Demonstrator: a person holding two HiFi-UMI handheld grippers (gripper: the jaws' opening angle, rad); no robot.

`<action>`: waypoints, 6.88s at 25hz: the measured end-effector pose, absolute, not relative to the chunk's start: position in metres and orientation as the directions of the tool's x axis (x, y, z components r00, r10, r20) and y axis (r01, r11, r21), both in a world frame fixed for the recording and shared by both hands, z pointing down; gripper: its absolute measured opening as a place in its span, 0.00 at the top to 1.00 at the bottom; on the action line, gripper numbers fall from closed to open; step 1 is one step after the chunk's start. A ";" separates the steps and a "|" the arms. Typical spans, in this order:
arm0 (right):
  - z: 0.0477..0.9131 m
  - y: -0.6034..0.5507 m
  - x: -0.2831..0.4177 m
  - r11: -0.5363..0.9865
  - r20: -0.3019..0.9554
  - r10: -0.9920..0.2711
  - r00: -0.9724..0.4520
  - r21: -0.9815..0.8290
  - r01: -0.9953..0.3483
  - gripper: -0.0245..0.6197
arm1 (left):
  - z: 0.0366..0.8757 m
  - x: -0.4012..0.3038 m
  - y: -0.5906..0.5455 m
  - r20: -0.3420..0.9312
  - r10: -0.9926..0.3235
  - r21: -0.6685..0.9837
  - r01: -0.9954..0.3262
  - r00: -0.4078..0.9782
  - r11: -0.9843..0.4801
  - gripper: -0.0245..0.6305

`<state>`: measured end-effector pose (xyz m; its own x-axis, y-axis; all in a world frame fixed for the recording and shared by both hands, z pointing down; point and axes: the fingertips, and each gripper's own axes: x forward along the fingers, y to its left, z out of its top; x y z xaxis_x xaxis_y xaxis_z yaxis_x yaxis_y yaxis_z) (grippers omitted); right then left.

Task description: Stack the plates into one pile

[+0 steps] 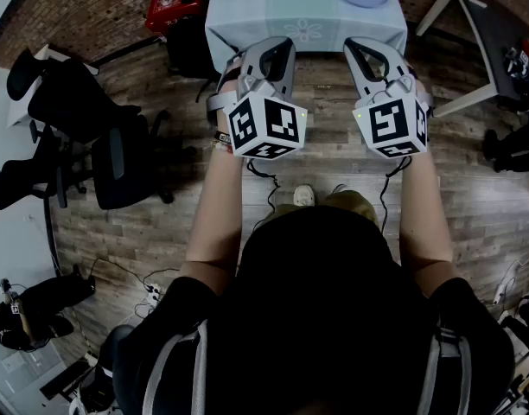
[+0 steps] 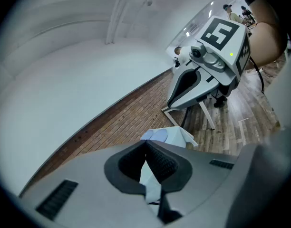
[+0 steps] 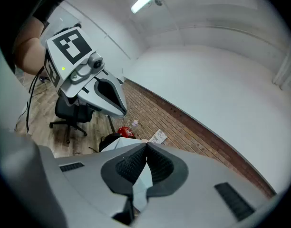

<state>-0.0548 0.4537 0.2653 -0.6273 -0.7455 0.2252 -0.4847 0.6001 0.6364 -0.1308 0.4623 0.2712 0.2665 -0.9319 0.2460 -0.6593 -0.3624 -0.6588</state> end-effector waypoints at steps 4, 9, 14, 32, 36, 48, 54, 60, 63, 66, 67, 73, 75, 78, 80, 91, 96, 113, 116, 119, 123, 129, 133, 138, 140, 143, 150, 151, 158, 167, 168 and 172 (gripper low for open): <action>0.263 0.453 -0.054 0.597 0.221 -0.745 -0.629 0.640 -0.483 0.91 | 0.269 -0.129 0.461 0.242 -0.933 -0.660 -0.659 0.268 -0.361 0.93; 0.262 0.448 -0.059 0.592 0.223 -0.750 -0.623 0.646 -0.481 0.91 | 0.268 -0.133 0.458 0.239 -0.931 -0.660 -0.657 0.276 -0.364 0.93; 0.265 0.448 -0.061 0.593 0.226 -0.749 -0.623 0.649 -0.477 0.91 | 0.271 -0.135 0.457 0.236 -0.931 -0.655 -0.662 0.278 -0.364 0.93; 0.262 0.446 -0.089 0.590 0.207 -0.736 -0.645 0.662 -0.462 0.91 | 0.264 -0.157 0.448 0.221 -0.930 -0.659 -0.659 0.292 -0.363 0.93; 0.265 0.438 -0.086 0.593 0.212 -0.739 -0.640 0.655 -0.468 0.91 | 0.265 -0.158 0.442 0.223 -0.930 -0.662 -0.655 0.292 -0.365 0.93; 0.266 0.387 -0.093 0.603 0.193 -0.717 -0.670 0.654 -0.457 0.91 | 0.266 -0.158 0.392 0.209 -0.939 -0.678 -0.651 0.275 -0.341 0.93; 0.266 0.321 -0.089 0.602 0.185 -0.713 -0.676 0.655 -0.455 0.91 | 0.267 -0.151 0.327 0.214 -0.936 -0.683 -0.643 0.279 -0.347 0.93; 0.276 0.217 -0.089 0.626 0.209 -0.698 -0.685 0.643 -0.441 0.91 | 0.278 -0.154 0.225 0.239 -0.937 -0.671 -0.653 0.257 -0.350 0.93; 0.281 0.160 -0.089 0.639 0.216 -0.686 -0.695 0.635 -0.434 0.91 | 0.285 -0.153 0.170 0.258 -0.937 -0.670 -0.656 0.235 -0.349 0.93; 0.282 0.105 -0.091 0.653 0.208 -0.669 -0.714 0.623 -0.431 0.91 | 0.287 -0.150 0.116 0.271 -0.937 -0.672 -0.653 0.221 -0.348 0.93; 0.281 0.088 -0.092 0.657 0.202 -0.662 -0.722 0.619 -0.430 0.91 | 0.287 -0.149 0.099 0.273 -0.937 -0.673 -0.653 0.217 -0.348 0.93; 0.282 -0.013 -0.098 0.671 0.195 -0.642 -0.742 0.612 -0.419 0.91 | 0.291 -0.155 -0.001 0.287 -0.939 -0.672 -0.658 0.189 -0.339 0.93; 0.283 -0.040 -0.100 0.675 0.197 -0.636 -0.746 0.610 -0.415 0.91 | 0.293 -0.156 -0.026 0.291 -0.939 -0.670 -0.661 0.183 -0.337 0.93; 0.285 -0.071 -0.102 0.684 0.197 -0.624 -0.756 0.607 -0.406 0.91 | 0.295 -0.155 -0.058 0.292 -0.940 -0.669 -0.665 0.175 -0.331 0.93; 0.288 -0.087 -0.104 0.689 0.200 -0.615 -0.763 0.606 -0.398 0.91 | 0.296 -0.153 -0.074 0.295 -0.940 -0.666 -0.669 0.173 -0.332 0.93; 0.297 -0.113 -0.113 0.718 0.219 -0.582 -0.783 0.590 -0.369 0.91 | 0.299 -0.150 -0.110 0.308 -0.934 -0.660 -0.666 0.182 -0.347 0.93; 0.299 -0.121 -0.120 0.717 0.221 -0.588 -0.778 0.587 -0.376 0.91 | 0.303 -0.152 -0.121 0.313 -0.926 -0.655 -0.658 0.210 -0.371 0.93; 0.291 -0.172 -0.177 0.674 0.252 -0.676 -0.692 0.590 -0.445 0.91 | 0.296 -0.202 -0.173 0.282 -0.900 -0.691 -0.581 0.332 -0.431 0.93; 0.290 -0.174 -0.187 0.662 0.249 -0.692 -0.678 0.593 -0.458 0.91 | 0.294 -0.210 -0.175 0.264 -0.894 -0.686 -0.581 0.363 -0.438 0.93; 0.290 -0.174 -0.197 0.657 0.244 -0.702 -0.669 0.583 -0.477 0.91 | 0.285 -0.218 -0.175 0.202 -0.894 -0.649 -0.630 0.399 -0.427 0.93; 0.290 -0.173 -0.210 0.646 0.235 -0.718 -0.655 0.575 -0.502 0.91 | 0.279 -0.229 -0.174 0.176 -0.888 -0.636 -0.640 0.425 -0.432 0.93; 0.294 -0.169 -0.224 0.639 0.242 -0.727 -0.643 0.581 -0.504 0.91 | 0.293 -0.245 -0.171 0.236 -0.877 -0.640 -0.612 0.418 -0.464 0.93; 0.293 -0.175 -0.229 0.642 0.233 -0.722 -0.652 0.578 -0.504 0.91 | 0.294 -0.250 -0.175 0.249 -0.878 -0.647 -0.605 0.409 -0.465 0.93; 0.294 -0.179 -0.234 0.651 0.226 -0.711 -0.665 0.568 -0.503 0.91 | 0.296 -0.255 -0.180 0.251 -0.885 -0.654 -0.606 0.391 -0.453 0.93; 0.296 -0.179 -0.237 0.657 0.227 -0.707 -0.670 0.562 -0.503 0.91 | 0.298 -0.257 -0.180 0.261 -0.883 -0.641 -0.614 0.390 -0.461 0.93; 0.301 -0.181 -0.241 0.670 0.236 -0.699 -0.675 0.546 -0.503 0.91 | 0.306 -0.264 -0.185 0.281 -0.879 -0.598 -0.646 0.385 -0.474 0.93; 0.310 -0.183 -0.250 0.699 0.260 -0.677 -0.688 0.519 -0.492 0.91 | 0.371 -0.309 -0.203 0.393 -0.873 -0.561 -0.677 0.288 -0.476 0.93; 0.312 -0.184 -0.251 0.702 0.263 -0.676 -0.689 0.516 -0.491 0.91 | 0.383 -0.316 -0.205 0.416 -0.866 -0.557 -0.675 0.277 -0.484 0.93; 0.327 -0.184 -0.255 0.723 0.305 -0.658 -0.688 0.509 -0.466 0.91 | 0.462 -0.356 -0.210 0.574 -0.793 -0.524 -0.652 0.206 -0.548 0.78; 0.336 -0.177 -0.259 0.738 0.341 -0.642 -0.687 0.515 -0.435 0.91 | 0.564 -0.388 -0.222 0.708 -0.700 -0.549 -0.550 0.094 -0.629 0.78; 0.337 -0.176 -0.258 0.739 0.345 -0.641 -0.685 0.516 -0.432 0.91 | 0.572 -0.390 -0.222 0.720 -0.688 -0.543 -0.547 0.089 -0.638 0.78; 0.341 -0.176 -0.255 0.743 0.363 -0.640 -0.677 0.517 -0.425 0.91 | 0.600 -0.392 -0.222 0.759 -0.644 -0.495 -0.559 0.095 -0.665 0.78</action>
